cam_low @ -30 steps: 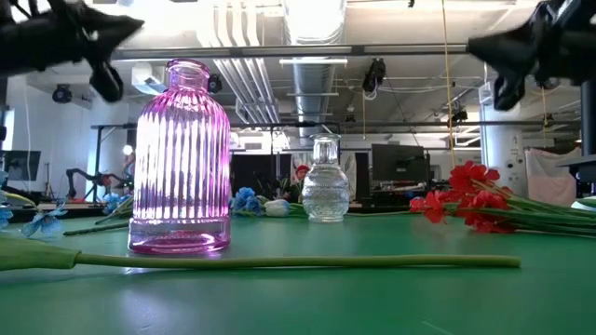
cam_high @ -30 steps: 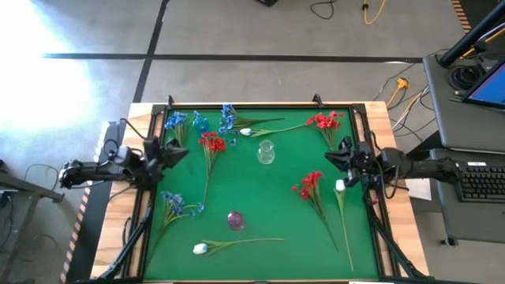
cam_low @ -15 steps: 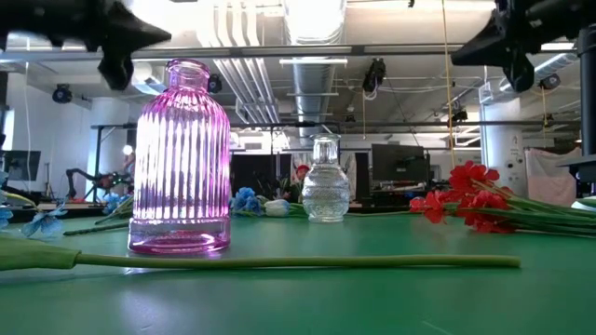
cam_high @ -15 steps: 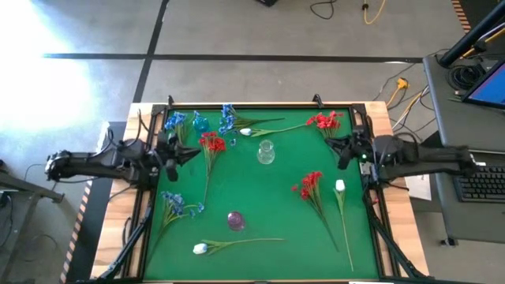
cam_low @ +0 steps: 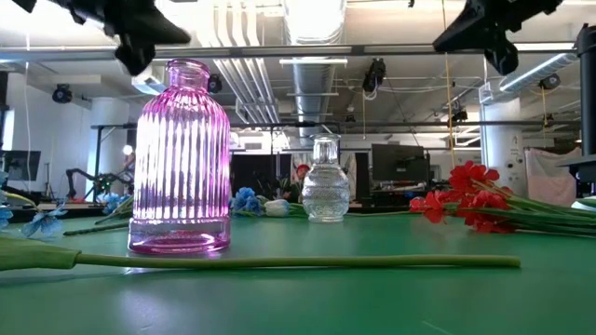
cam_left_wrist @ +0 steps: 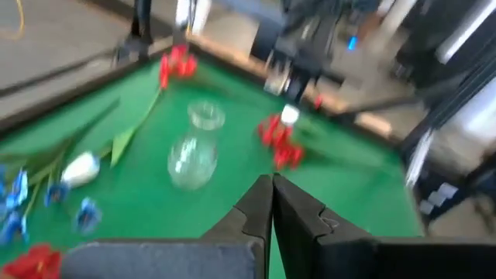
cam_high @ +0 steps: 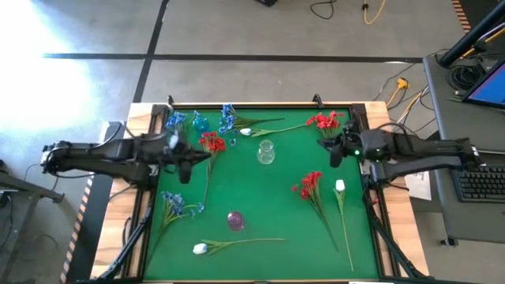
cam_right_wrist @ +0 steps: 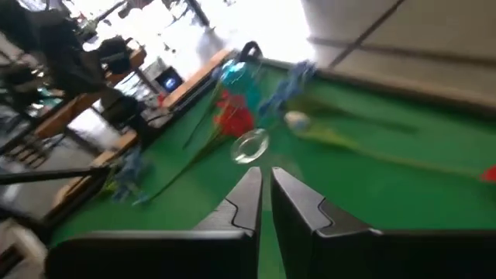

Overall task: Sort flowers into vase by color
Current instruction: Put the bottom red flowers into the transparent vase

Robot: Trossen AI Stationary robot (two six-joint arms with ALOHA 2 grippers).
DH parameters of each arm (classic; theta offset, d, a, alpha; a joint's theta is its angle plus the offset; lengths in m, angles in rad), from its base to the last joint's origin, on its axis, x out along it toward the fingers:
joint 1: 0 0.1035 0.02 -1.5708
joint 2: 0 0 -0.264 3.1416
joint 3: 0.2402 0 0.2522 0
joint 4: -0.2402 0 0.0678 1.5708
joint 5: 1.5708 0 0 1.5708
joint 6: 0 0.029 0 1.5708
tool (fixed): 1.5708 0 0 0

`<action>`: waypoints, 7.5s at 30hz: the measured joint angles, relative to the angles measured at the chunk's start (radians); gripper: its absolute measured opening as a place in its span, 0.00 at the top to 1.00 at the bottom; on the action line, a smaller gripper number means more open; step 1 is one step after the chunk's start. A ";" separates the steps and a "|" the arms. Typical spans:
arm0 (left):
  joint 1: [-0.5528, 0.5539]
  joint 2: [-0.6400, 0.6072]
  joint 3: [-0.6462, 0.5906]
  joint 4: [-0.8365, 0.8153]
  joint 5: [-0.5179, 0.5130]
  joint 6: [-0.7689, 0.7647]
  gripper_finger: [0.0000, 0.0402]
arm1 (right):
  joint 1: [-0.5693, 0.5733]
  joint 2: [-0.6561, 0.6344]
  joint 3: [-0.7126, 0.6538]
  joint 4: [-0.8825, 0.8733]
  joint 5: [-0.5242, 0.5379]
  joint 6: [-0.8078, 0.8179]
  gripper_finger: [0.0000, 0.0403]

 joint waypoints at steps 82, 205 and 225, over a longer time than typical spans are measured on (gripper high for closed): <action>0.001 0.229 -0.024 0.204 -0.067 0.046 1.00 | 0.266 0.470 0.280 -0.070 0.070 0.091 0.91; 0.012 0.190 -0.025 -0.181 -0.226 -0.591 1.00 | -0.207 0.549 -0.108 1.079 -0.204 -0.772 0.31; 0.035 0.190 -0.025 -0.302 -0.287 -0.668 1.00 | -0.211 0.462 -0.108 0.889 -0.155 -0.729 0.13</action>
